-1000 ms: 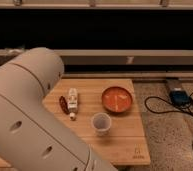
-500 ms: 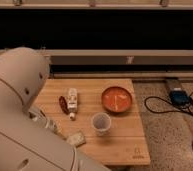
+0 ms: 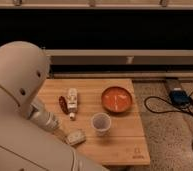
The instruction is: Place the white sponge in the ceramic cup
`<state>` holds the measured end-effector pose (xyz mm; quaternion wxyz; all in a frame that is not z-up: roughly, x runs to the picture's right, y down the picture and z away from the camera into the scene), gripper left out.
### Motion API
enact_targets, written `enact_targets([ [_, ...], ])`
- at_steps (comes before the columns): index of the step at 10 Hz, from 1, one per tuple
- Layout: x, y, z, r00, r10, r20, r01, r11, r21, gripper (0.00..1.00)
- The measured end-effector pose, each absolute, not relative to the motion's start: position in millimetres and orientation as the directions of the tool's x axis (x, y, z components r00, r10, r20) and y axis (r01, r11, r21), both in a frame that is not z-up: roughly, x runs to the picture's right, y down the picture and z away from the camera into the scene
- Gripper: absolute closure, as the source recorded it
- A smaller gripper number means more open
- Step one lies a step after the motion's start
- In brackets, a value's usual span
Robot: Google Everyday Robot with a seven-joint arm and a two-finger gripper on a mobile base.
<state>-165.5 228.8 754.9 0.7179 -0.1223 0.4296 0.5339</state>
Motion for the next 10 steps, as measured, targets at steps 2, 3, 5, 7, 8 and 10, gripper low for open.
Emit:
enact_targets([
  [2, -162.3, 200.3, 732.3, 0.039, 0.687, -0.726, -0.902, 0.337, 0.27, 1.0],
  [3, -160.4, 181.6, 717.1, 0.03, 0.703, -0.711, -0.918, 0.3, 0.258, 1.0],
  [5, -159.9, 151.5, 692.5, 0.032, 0.731, -0.682, -0.939, 0.256, 0.23, 1.0],
  [7, -157.2, 122.9, 670.1, 0.042, 0.758, -0.651, -0.954, 0.225, 0.2, 1.0],
  [8, -150.8, 108.1, 662.6, 0.04, 0.769, -0.639, -0.96, 0.206, 0.188, 1.0],
  [10, -134.0, 77.9, 650.3, 0.023, 0.79, -0.612, -0.972, 0.161, 0.172, 1.0],
])
